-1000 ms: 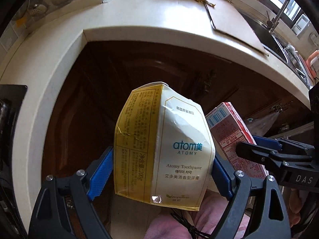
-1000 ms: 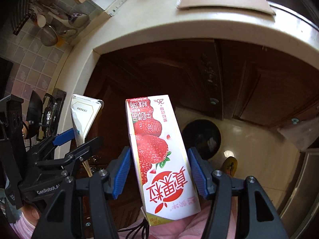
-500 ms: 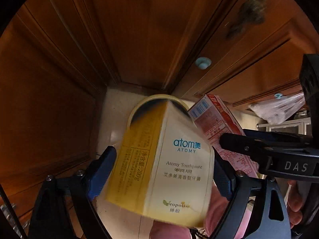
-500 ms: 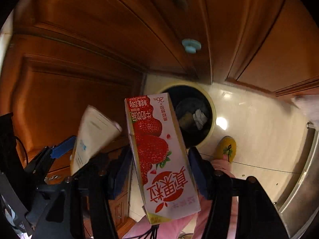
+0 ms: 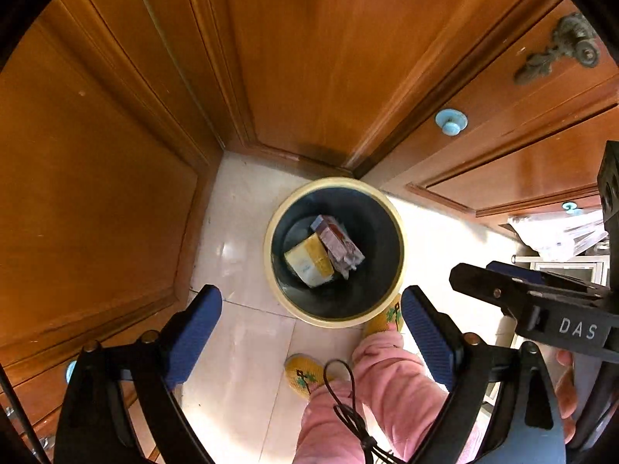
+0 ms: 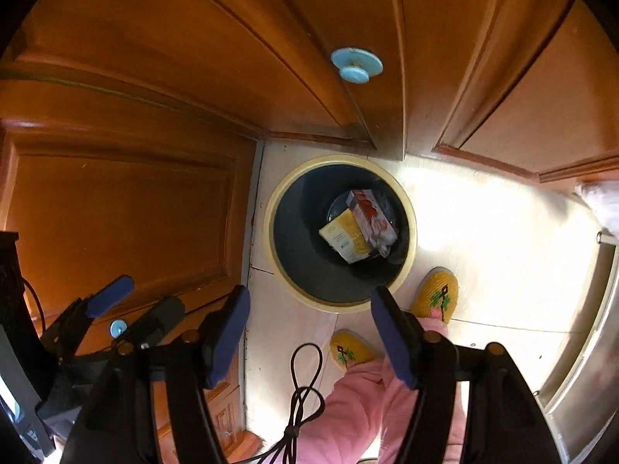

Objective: Collect trash
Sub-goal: 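Lower both held boxes over the black bin and release them, then raise both tools back to the counter near the plastic bottle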

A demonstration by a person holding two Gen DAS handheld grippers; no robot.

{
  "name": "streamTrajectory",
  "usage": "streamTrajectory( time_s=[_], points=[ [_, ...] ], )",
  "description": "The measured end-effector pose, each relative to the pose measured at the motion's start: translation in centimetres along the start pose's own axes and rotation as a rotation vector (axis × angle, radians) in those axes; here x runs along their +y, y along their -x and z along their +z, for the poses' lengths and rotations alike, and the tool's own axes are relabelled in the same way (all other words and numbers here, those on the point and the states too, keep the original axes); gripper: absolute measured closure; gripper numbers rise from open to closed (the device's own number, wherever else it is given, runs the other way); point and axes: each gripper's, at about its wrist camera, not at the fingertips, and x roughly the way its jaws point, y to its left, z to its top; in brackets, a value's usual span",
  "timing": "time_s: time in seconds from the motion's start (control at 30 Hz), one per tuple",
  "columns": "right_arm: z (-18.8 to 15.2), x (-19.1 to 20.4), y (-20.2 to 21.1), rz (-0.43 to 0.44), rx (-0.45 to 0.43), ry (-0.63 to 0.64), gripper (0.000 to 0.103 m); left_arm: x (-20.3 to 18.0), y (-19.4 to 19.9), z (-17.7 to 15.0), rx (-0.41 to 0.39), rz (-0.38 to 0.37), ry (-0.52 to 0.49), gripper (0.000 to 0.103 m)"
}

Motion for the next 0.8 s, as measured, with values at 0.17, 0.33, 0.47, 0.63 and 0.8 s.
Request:
streamTrajectory(
  time_s=[0.17,0.33,0.47,0.63,0.8],
  points=[
    [-0.7,1.4,2.4,-0.002,-0.028,0.038,0.038,-0.5,3.3,0.3,-0.050,0.007,-0.018,0.010],
    [-1.4,2.9,5.4,0.004,-0.046,0.043,0.038,-1.3,7.4,0.5,-0.071,0.007,-0.019,0.010],
    [-2.4,4.2,9.4,0.009,-0.079,0.057,0.038,-2.0,11.9,0.3,-0.103,0.005,-0.015,0.010],
    [-4.0,6.0,16.3,-0.006,-0.150,0.082,0.038,-3.0,19.3,0.0,-0.166,-0.028,-0.007,0.010],
    [-5.9,8.5,25.2,-0.018,-0.291,0.122,0.038,-4.2,28.4,-0.5,-0.283,-0.065,-0.045,0.010]
  ],
)
